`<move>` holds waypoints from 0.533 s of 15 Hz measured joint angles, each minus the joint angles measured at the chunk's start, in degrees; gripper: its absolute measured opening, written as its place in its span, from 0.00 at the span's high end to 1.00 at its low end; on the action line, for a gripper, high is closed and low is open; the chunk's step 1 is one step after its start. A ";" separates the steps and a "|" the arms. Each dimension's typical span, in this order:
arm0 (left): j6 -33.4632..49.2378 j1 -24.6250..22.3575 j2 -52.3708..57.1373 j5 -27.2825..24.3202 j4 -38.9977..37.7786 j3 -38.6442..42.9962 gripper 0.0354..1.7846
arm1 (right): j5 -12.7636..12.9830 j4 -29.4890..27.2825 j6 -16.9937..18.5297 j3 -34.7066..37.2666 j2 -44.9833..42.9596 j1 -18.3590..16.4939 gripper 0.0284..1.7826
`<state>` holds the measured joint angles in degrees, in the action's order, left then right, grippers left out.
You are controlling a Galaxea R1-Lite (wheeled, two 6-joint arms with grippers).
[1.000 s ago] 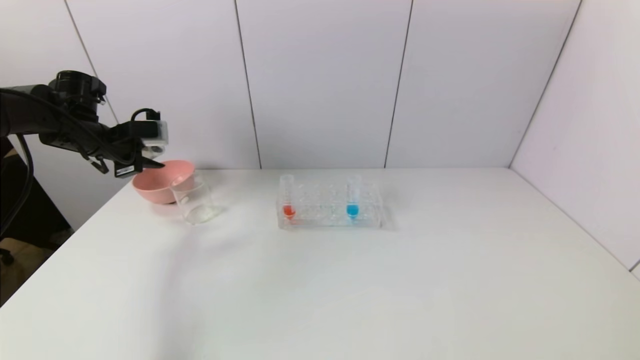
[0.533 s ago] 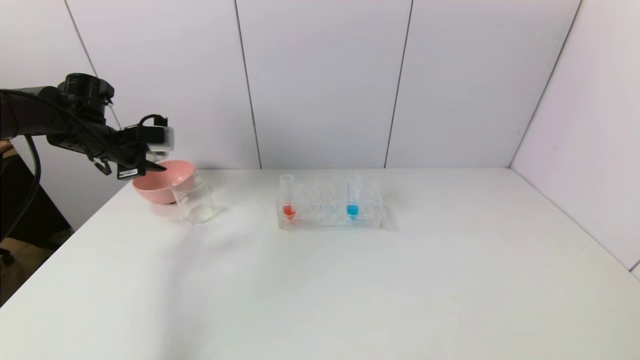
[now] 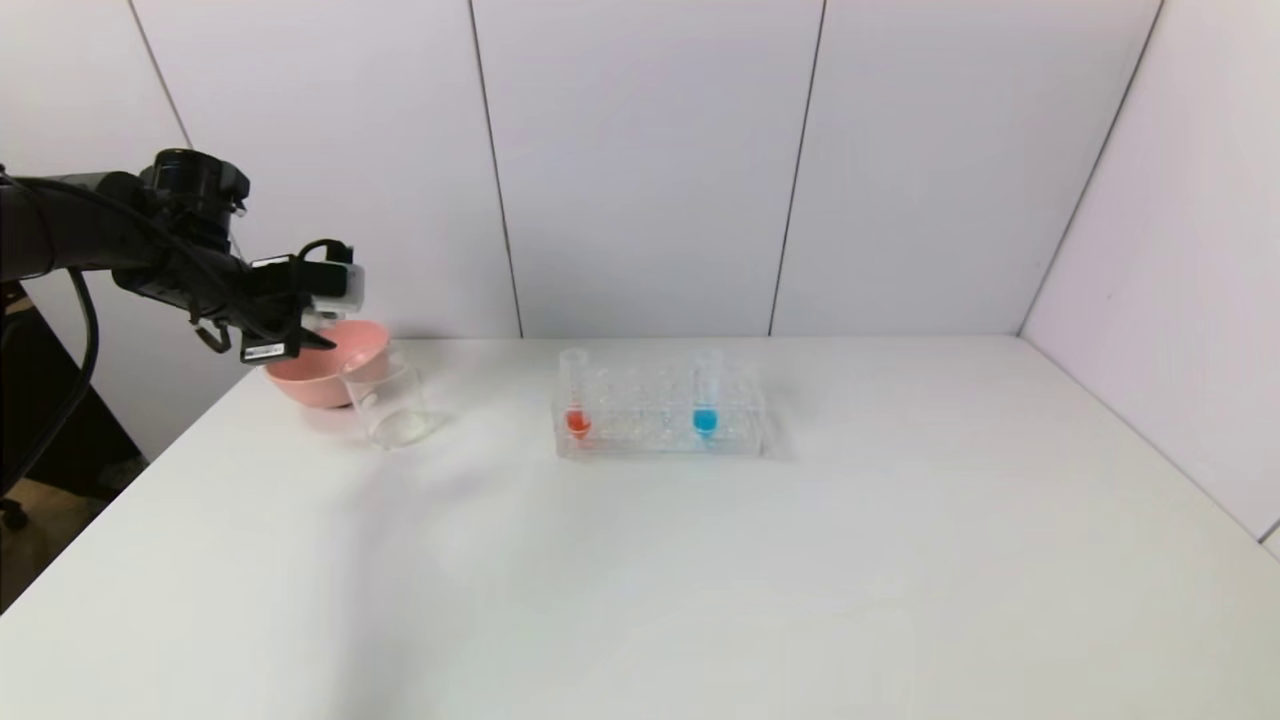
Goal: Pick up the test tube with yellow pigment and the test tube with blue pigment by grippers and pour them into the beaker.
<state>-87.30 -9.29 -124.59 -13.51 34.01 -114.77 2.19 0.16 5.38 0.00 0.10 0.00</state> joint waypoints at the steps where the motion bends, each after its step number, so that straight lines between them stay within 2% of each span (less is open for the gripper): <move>1: 0.01 0.11 0.06 1.08 1.29 0.00 0.71 | 0.00 0.00 -0.01 0.00 0.00 0.02 0.04; 4: 0.17 0.26 0.24 3.49 4.40 -0.09 0.71 | 0.00 0.00 0.00 0.00 0.01 0.02 0.04; 8: 0.26 0.30 0.44 4.53 4.90 -0.11 0.71 | 0.00 0.00 -0.01 0.00 0.00 0.02 0.04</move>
<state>-87.04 -8.98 -124.15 -8.97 38.91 -114.88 2.19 0.16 5.36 0.00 0.10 0.02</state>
